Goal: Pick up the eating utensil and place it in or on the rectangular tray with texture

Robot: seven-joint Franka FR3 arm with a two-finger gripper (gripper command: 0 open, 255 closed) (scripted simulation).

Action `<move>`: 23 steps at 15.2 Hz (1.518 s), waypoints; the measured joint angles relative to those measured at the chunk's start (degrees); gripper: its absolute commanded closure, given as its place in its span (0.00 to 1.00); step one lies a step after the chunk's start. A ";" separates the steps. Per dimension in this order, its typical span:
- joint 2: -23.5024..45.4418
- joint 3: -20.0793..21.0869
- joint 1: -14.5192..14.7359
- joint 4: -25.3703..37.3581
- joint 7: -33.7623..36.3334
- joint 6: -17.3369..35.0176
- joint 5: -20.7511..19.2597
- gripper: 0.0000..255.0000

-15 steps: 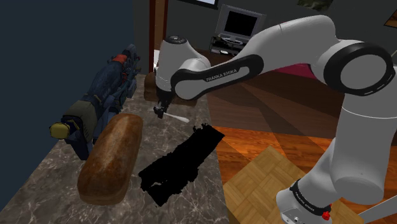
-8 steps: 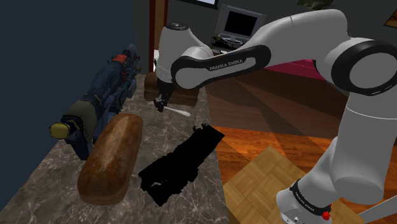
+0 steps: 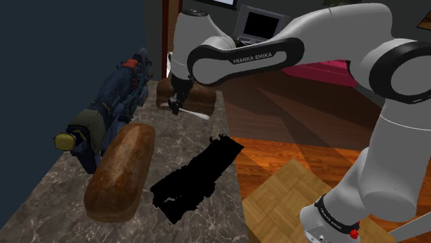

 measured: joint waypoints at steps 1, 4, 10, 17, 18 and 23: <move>-1.49 0.25 0.09 -2.11 0.50 0.62 0.22 1.00; -6.13 1.11 0.53 -9.50 2.31 3.34 0.90 1.00; -16.22 3.46 2.31 -23.64 6.40 7.44 3.19 1.00; -24.43 6.20 4.98 -35.41 10.77 11.12 5.87 1.00; -24.23 6.36 5.07 -35.97 11.22 11.80 5.66 1.00; -21.90 6.59 5.02 -37.78 13.04 15.60 3.85 1.00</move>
